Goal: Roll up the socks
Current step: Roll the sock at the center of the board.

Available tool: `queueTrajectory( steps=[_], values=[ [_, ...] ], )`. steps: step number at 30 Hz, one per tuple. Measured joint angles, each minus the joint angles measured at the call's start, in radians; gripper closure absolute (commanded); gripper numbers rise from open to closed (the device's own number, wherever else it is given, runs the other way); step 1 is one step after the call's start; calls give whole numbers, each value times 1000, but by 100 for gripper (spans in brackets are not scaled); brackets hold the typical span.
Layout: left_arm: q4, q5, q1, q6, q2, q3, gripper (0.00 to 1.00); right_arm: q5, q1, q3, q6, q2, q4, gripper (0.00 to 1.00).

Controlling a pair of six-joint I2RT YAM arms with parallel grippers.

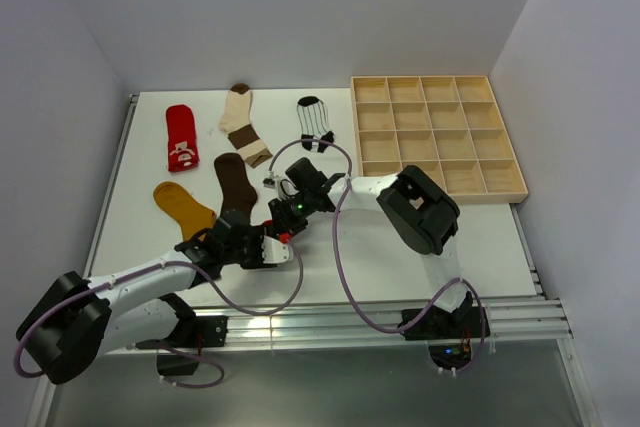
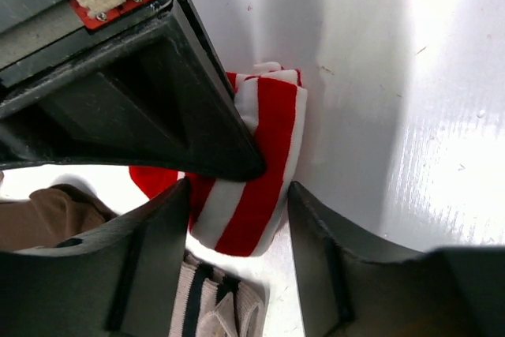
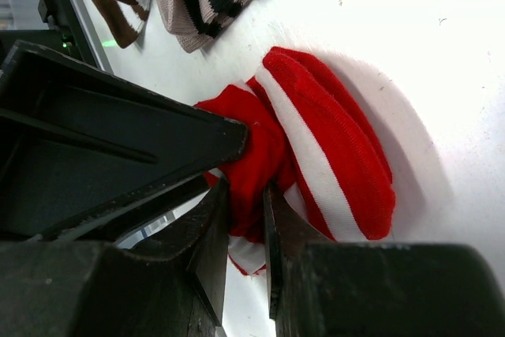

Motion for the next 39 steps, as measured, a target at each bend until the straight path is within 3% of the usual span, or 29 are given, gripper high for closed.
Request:
queueTrajectory(
  steps=[4,5,7,11,18,21,39],
  values=[
    [13,2,0,-11,23,0,65,-3,-2,0,0,1,0,96],
    [11,5,-1,-15,31,3,76,-4,-2,0,0,1,-1,95],
    [0,7,-1,-18,49,18,87,-5,-3,0,0,1,-5,95],
    [-31,10,-1,-18,93,62,100,-10,-15,0,1,1,-15,91],
    [-100,22,-1,-18,136,121,100,12,-16,-17,14,-17,-9,58],
    [-123,45,-1,-20,151,144,100,54,-16,-52,21,-57,-1,49],
    [-360,285,116,-42,320,345,100,424,-8,-417,139,-408,140,39]
  ],
)
